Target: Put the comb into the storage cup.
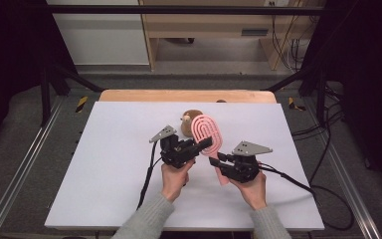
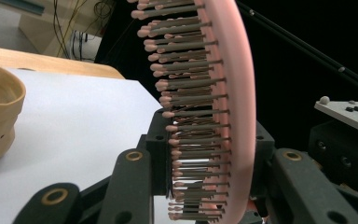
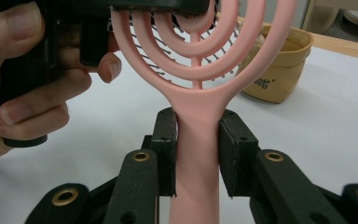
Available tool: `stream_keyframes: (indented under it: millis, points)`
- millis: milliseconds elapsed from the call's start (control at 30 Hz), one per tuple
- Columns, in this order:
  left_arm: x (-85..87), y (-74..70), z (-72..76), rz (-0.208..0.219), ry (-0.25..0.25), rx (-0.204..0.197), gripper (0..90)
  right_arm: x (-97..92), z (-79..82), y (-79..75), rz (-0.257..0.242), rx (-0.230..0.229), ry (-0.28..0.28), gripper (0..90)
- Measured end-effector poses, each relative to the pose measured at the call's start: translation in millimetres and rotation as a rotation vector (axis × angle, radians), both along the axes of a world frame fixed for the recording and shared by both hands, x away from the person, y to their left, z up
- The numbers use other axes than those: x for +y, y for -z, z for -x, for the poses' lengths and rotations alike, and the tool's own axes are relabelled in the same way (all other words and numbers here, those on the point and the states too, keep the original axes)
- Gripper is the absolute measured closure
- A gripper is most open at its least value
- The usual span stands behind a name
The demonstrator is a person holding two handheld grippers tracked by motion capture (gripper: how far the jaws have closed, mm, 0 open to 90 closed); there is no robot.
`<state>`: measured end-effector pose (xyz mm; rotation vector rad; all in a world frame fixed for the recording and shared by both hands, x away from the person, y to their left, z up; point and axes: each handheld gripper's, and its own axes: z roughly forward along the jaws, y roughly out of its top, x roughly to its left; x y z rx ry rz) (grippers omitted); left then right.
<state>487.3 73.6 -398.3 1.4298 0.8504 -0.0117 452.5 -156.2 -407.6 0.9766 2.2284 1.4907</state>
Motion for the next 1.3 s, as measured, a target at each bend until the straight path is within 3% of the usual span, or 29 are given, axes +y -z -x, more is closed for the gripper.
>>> stream_keyframes:
  millis: [500, 667, 867, 1033, 1133, 1300]
  points:
    - [-1.0, -3.6, 4.2, -0.006, 0.000, -0.048, 64.5, 0.4, 0.4, -0.5, -0.032, 0.003, -0.018, 69.1]
    - [-1.3, -5.0, 4.5, -0.019, -0.004, -0.060, 64.6, 0.3, 0.4, -0.8, -0.040, 0.004, -0.018, 64.7]
    - [-0.8, -6.8, 4.2, -0.039, -0.015, -0.075, 64.6, -0.8, 0.3, -2.1, -0.053, -0.008, -0.010, 54.1]
    - [1.5, -9.3, 3.5, -0.069, -0.030, -0.095, 64.6, -2.2, -0.7, -3.4, -0.067, -0.037, -0.007, 39.8]
    - [3.6, -10.4, 2.7, -0.090, -0.036, -0.107, 64.6, -3.8, -1.8, -4.1, -0.072, -0.027, -0.011, 36.6]
    - [6.8, -11.8, 2.1, -0.117, -0.050, -0.123, 64.5, -5.0, -6.1, -4.6, -0.061, 0.009, -0.007, 23.4]
